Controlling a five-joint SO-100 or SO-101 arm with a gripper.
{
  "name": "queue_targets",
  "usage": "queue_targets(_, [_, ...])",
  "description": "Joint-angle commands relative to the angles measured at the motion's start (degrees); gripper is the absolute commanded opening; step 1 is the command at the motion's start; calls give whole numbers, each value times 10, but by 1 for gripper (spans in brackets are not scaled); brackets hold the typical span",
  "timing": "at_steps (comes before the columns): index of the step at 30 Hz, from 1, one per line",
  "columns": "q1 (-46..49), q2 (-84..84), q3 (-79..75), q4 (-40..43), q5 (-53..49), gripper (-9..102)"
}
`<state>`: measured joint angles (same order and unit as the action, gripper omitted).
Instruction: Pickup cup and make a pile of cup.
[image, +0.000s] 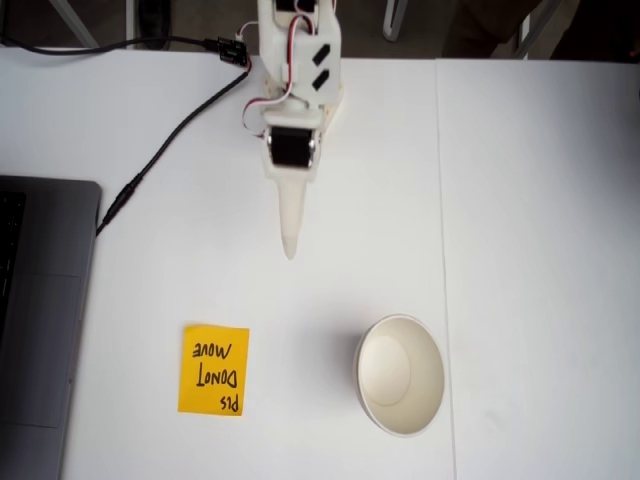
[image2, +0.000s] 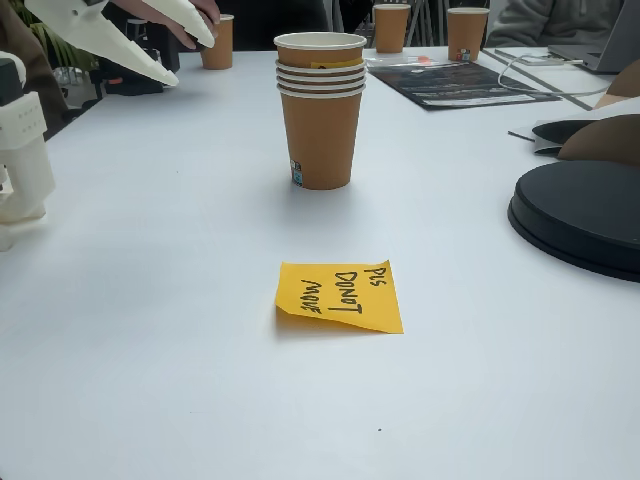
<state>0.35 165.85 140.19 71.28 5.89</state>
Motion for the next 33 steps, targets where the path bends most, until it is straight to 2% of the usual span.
queue_targets(1, [3, 25, 7, -14, -6, 3])
queue_targets(7, [-1, 61, 33, -14, -6, -8])
queue_targets(33, [-6, 218, 213, -8, -5, -6])
